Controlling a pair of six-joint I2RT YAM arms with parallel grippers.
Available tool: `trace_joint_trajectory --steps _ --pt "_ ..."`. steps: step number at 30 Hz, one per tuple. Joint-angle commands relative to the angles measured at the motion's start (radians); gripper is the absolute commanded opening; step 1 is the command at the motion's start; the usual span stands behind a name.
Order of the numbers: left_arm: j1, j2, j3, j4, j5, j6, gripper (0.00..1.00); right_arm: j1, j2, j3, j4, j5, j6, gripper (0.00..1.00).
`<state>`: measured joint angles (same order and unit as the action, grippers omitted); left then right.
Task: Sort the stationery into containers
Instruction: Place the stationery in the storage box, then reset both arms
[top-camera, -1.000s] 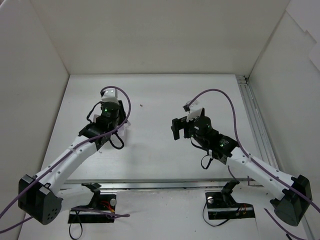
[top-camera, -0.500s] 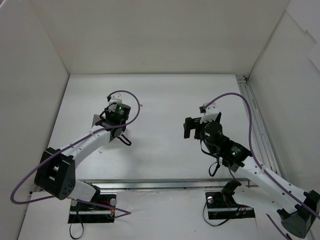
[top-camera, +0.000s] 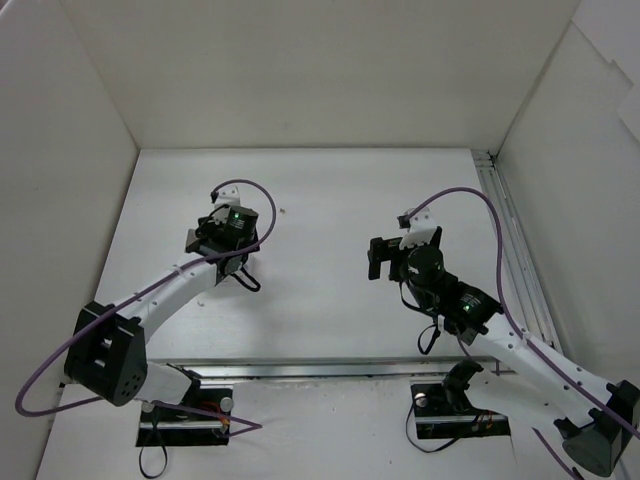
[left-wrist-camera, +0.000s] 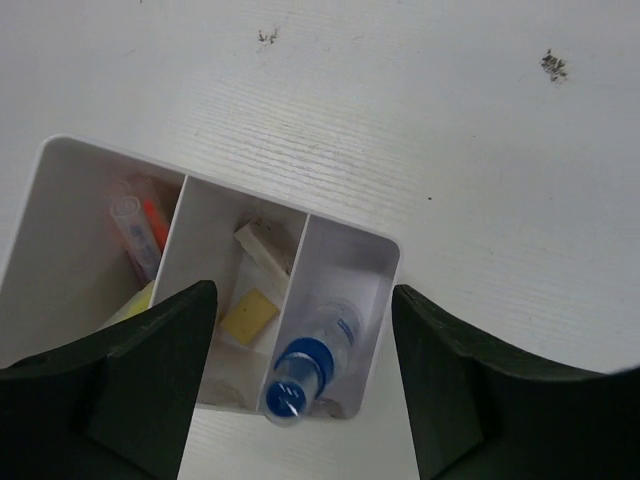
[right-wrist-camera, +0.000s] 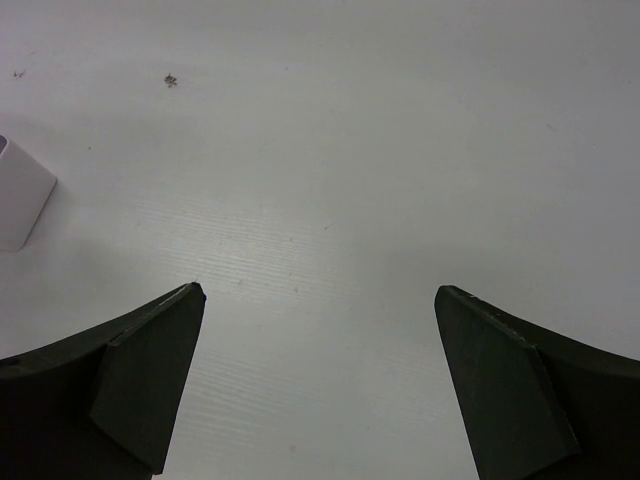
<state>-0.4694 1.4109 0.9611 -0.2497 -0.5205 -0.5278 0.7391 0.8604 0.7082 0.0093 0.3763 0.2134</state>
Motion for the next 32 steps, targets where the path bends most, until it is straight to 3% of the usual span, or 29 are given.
trace_joint_trajectory --steps 1,4,5,6,22,32 --pt "-0.005 -0.130 0.038 0.018 0.005 -0.014 0.67 -0.006 0.003 0.010 0.040 -0.008 0.015 0.98" --pt "-0.026 -0.228 0.024 0.009 0.010 -0.008 0.83 -0.006 -0.006 0.010 0.040 -0.022 0.018 0.98" --pt "-0.037 -0.252 0.021 0.004 0.013 -0.006 0.95 -0.007 -0.015 0.010 0.037 -0.025 0.021 0.98" --pt "-0.047 -0.282 0.015 -0.003 0.014 -0.009 1.00 -0.006 -0.024 0.008 0.037 -0.024 0.027 0.98" --pt "-0.057 -0.811 -0.041 -0.324 0.033 -0.086 1.00 -0.007 -0.144 -0.030 -0.074 0.122 0.081 0.98" --pt "-0.057 -0.842 -0.032 -0.379 0.016 -0.093 1.00 -0.010 -0.155 -0.033 -0.081 0.187 0.093 0.98"
